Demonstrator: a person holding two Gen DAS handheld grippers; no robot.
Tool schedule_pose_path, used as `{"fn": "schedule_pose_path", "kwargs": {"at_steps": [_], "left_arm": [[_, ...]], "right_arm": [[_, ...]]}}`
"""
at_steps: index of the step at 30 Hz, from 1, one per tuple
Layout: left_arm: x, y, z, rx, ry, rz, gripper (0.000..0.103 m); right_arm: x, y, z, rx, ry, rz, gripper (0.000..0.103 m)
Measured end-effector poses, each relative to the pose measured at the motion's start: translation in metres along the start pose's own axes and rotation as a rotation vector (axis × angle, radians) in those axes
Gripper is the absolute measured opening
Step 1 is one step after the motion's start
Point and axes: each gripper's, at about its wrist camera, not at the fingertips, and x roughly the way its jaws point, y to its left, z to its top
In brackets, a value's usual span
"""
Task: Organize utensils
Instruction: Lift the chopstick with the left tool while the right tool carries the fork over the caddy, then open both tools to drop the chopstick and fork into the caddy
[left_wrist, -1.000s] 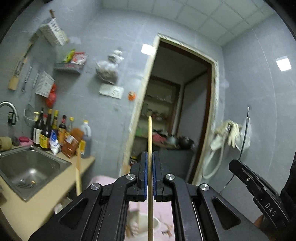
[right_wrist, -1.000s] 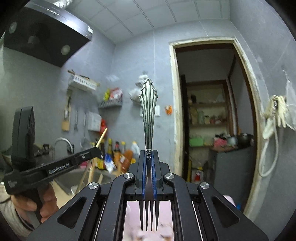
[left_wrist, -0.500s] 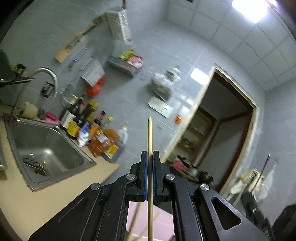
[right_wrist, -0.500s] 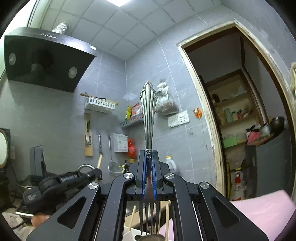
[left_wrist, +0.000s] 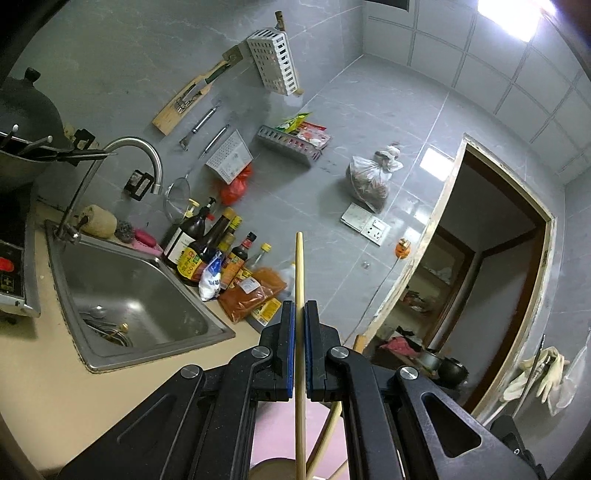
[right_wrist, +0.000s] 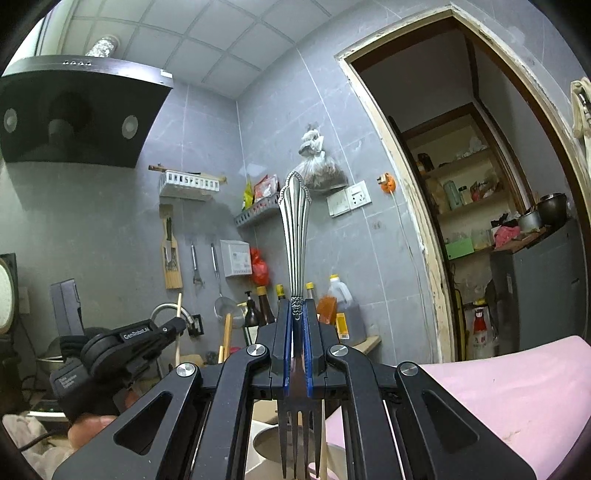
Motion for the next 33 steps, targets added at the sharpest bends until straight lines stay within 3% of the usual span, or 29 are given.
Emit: {"fn": "schedule_pose_path", "kwargs": {"at_steps": [9, 14, 26, 33], "left_arm": [[-0.005, -0.010, -0.014, 0.071, -0.027, -0.002, 0.002], [-0.012, -0.022, -0.027, 0.163, -0.029, -0.019, 0.002], [-0.022, -0.043, -0.056, 0.295, 0.011, -0.087, 0.002], [-0.021, -0.047, -0.064, 0.315, 0.065, -0.114, 0.003]], "right_arm": [[0.005, 0.000, -0.009, 0.006, 0.037, -0.007, 0.004], [0.006, 0.000, -0.014, -0.006, 0.055, -0.013, 0.004], [0.007, 0.002, -0.023, -0.029, 0.088, -0.006, 0.004], [0.007, 0.001, -0.025, -0.026, 0.096, -0.002, 0.005]]}}
